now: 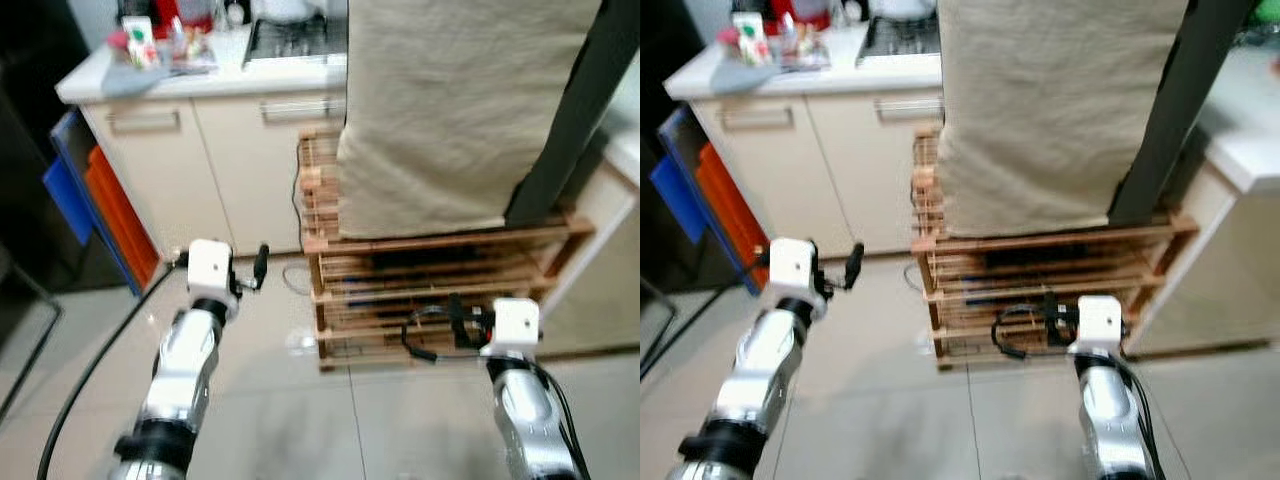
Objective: Restocking fridge
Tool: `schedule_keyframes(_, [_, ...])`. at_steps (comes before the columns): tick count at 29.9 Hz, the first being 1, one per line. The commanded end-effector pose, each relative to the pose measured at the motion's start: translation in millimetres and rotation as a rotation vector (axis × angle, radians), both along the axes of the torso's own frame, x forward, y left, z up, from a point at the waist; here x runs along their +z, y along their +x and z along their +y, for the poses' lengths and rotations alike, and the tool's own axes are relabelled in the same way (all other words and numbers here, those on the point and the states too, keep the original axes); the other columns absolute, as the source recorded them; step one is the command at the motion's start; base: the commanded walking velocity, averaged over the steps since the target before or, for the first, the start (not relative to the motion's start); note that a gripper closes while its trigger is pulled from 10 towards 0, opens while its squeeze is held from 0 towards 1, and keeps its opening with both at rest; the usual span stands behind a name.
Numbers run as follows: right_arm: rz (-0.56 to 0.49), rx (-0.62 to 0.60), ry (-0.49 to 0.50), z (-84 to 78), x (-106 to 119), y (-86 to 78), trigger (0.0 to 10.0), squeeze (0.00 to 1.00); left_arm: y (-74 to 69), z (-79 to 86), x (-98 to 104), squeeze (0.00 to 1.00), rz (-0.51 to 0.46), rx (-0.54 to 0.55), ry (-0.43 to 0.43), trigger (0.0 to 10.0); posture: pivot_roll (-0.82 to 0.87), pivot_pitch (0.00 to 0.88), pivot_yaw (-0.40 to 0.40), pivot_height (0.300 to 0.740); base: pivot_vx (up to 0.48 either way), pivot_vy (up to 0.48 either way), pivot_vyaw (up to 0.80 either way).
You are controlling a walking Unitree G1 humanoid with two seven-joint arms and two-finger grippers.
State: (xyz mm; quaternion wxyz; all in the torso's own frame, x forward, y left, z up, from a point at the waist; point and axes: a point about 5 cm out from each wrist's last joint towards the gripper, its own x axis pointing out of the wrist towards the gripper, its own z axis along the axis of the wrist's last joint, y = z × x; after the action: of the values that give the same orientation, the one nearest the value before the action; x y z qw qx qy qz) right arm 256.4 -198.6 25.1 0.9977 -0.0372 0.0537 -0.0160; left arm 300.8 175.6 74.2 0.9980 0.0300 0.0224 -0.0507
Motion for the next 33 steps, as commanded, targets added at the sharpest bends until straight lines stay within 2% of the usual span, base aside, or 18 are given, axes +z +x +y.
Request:
schedule_keyframes(1, [-0.001,0.002,0.002,-1.3,0.9,2.3,10.0,0.00,1.6,-1.4,-1.2,0.00,0.011,-0.003,0.015,10.0,-0.11,0.000,0.063,0.740,0.000,0.480,-0.77])
schedule_keyframes(7, [0.001,-0.007,0.004,-4.4,-0.2,2.3,10.0,0.00,4.0,-3.3,0.1,0.00,0.006,-0.009,0.032,10.0,-0.12,0.000,0.066,0.740,0.000,0.445,-0.78])
schedule_keyframes(12, [0.015,-0.027,0.008,-11.5,-4.0,-1.1,10.0,0.00,5.0,-1.9,0.3,0.00,0.008,-0.002,0.035,10.0,-0.12,0.000,0.068,0.740,0.266,0.399,-0.77])
schedule_keyframes(23, [0.031,-0.031,0.017,-14.3,-10.3,-3.0,10.0,0.00,5.3,-1.5,-0.1,0.00,0.008,0.009,0.026,10.0,-0.11,0.000,0.066,0.740,0.269,0.398,-0.76])
schedule_keyframes(29, [-0.007,-0.061,0.030,-14.9,-3.7,7.3,10.0,0.00,4.7,-1.9,3.3,0.00,-0.021,0.008,-0.004,10.0,-0.11,0.000,0.060,0.740,0.269,0.398,-0.76])
schedule_keyframes(33, [-0.068,-0.029,0.040,-6.1,9.3,17.6,10.0,0.00,3.6,-5.1,7.8,0.00,-0.052,-0.016,-0.020,10.0,-0.11,0.000,0.055,0.740,0.272,0.396,-0.77])
